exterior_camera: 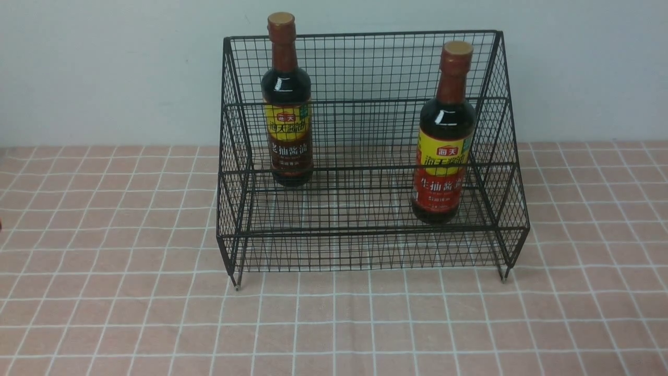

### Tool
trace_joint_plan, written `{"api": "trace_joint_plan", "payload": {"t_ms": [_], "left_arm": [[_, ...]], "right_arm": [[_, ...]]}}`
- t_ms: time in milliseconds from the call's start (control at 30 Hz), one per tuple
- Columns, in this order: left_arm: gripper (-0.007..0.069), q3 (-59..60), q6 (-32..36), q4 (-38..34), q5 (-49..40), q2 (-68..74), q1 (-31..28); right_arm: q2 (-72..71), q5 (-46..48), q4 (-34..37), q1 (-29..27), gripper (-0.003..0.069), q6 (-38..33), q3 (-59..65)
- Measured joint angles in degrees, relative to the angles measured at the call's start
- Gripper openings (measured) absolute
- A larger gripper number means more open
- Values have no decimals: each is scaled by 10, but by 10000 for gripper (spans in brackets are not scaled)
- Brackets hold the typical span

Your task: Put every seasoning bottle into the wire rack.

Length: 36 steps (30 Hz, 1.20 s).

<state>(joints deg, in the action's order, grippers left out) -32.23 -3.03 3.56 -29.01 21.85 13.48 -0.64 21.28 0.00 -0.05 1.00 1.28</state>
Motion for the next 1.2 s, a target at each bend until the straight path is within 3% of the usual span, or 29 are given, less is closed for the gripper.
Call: {"api": "trace_joint_plan", "payload": {"t_ms": [33,267,1200], "left_arm": [[-7,98,8,0,44,-55,-24],[-7,320,20,0,73,-211,-69],[-7,337,21,-13,71,-225,-70]], "right_arm": [[0,0,0,0,-14,0,0],[0,0,0,0,-14,0,0],[0,1,0,0,-14,0,0]]}}
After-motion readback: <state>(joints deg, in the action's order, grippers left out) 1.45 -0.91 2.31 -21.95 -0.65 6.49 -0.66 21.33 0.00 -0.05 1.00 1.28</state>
